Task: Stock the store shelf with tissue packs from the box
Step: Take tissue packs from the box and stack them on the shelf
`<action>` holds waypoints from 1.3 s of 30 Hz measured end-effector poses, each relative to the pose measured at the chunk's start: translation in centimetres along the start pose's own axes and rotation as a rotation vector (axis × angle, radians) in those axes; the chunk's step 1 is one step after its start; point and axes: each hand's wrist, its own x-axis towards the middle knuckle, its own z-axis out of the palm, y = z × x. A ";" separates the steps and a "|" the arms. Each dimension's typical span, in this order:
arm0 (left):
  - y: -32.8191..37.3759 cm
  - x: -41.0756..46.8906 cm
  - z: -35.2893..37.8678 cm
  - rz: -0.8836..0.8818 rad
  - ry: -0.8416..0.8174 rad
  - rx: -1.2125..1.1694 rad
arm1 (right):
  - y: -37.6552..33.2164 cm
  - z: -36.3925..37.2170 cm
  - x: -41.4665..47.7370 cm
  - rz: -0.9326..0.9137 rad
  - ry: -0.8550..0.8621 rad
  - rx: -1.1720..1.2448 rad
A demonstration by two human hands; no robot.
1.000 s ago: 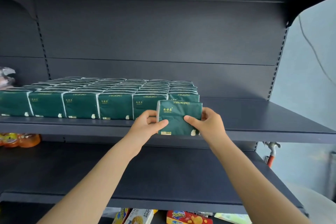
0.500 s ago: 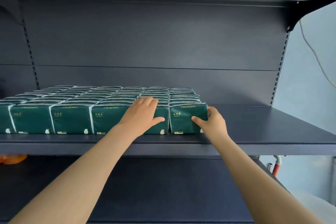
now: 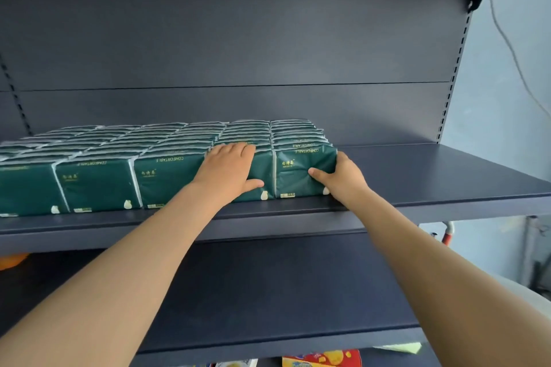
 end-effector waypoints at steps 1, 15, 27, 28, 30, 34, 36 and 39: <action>0.0 -0.1 -0.3 -0.001 -0.016 0.011 | -0.3 -0.2 -0.1 0.008 -0.001 -0.014; 5.6 -16.6 -4.7 -0.176 -0.069 -0.140 | 0.7 -5.0 -13.5 -0.191 -0.102 -0.428; 10.7 -34.9 -0.2 -0.311 -0.386 -0.230 | 9.2 0.0 -28.9 -0.237 -0.480 -0.651; 10.9 -36.1 0.7 -0.312 -0.414 -0.236 | 9.8 0.9 -30.0 -0.236 -0.507 -0.670; 11.0 -38.5 2.7 -0.309 -0.475 -0.254 | 11.2 2.8 -32.0 -0.230 -0.566 -0.722; 11.1 -42.6 8.2 -0.297 -0.600 -0.343 | 14.5 8.0 -35.4 -0.166 -0.728 -0.781; 11.2 -44.4 11.5 -0.272 -0.673 -0.372 | 16.4 10.7 -36.8 -0.132 -0.791 -0.794; 10.9 -46.6 16.6 -0.231 -0.771 -0.434 | 20.0 15.2 -39.1 -0.047 -0.887 -0.807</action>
